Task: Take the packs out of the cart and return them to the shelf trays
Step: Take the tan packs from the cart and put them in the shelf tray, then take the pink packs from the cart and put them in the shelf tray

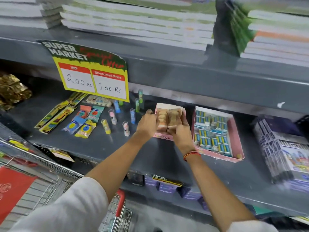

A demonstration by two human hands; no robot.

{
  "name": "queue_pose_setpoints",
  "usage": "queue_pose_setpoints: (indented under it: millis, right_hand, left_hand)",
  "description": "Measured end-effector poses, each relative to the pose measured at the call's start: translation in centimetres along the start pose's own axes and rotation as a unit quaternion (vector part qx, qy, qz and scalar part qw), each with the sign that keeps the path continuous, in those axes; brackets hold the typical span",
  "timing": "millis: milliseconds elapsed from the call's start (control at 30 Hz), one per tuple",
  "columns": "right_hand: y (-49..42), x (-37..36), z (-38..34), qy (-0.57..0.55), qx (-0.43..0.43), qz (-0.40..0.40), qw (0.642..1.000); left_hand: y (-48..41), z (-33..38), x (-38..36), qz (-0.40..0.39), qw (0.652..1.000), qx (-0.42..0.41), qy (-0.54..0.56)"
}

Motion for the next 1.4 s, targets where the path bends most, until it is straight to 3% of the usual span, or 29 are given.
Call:
queue_pose_setpoints:
  millis: [167,300,467,600,733,867,1033,1233,1400]
  right_hand:
    - [-0.2,-0.2,-0.9,0.204,0.040,0.019,0.978]
    - [-0.6,0.1,-1.2,0.238,0.048,0.006,0.970]
    - [0.0,0.1,-1.7,0.236,0.049,0.003,0.971]
    - [1.2,1.3,-4.2,0.208,0.104,0.051,0.971]
    - [4.1,0.7,-10.7,0.113,0.201,0.069,0.971]
    - [7.5,-5.0,-18.0,0.019,0.294,-0.006,0.956]
    - [12.7,-15.0,-22.6,0.013,0.358,-0.159,0.920]
    - [18.7,-25.4,-20.7,0.059,0.342,-0.320,0.881]
    - [22.4,-33.0,-16.7,0.130,0.289,-0.425,0.848]
  left_hand:
    - [0.9,1.9,-0.6,-0.045,0.981,-0.154,-0.110]
    - [0.3,1.9,-0.4,-0.026,0.970,-0.161,-0.182]
    - [1.4,2.0,-0.5,-0.010,0.977,-0.144,-0.158]
    - [4.2,-0.3,2.2,0.093,0.980,-0.164,-0.066]
    - [8.4,-4.5,7.4,0.224,0.956,-0.178,-0.071]
    - [12.2,-11.4,11.1,0.257,0.960,-0.077,-0.078]
    - [18.7,-19.7,10.1,0.250,0.964,0.061,-0.067]
    - [27.4,-28.8,4.0,0.198,0.943,0.266,0.025]
    - [33.3,-34.5,-1.9,0.154,0.900,0.396,0.096]
Point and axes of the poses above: each hand's wrist, its own y-axis away from the middle knuckle, its own x-axis out of the back of the hand, z = x × y, the point moved 8 cm from there along -y, towards the middle knuckle, and after that the axes turned 2 degrees about x, right-handed, at the moved point
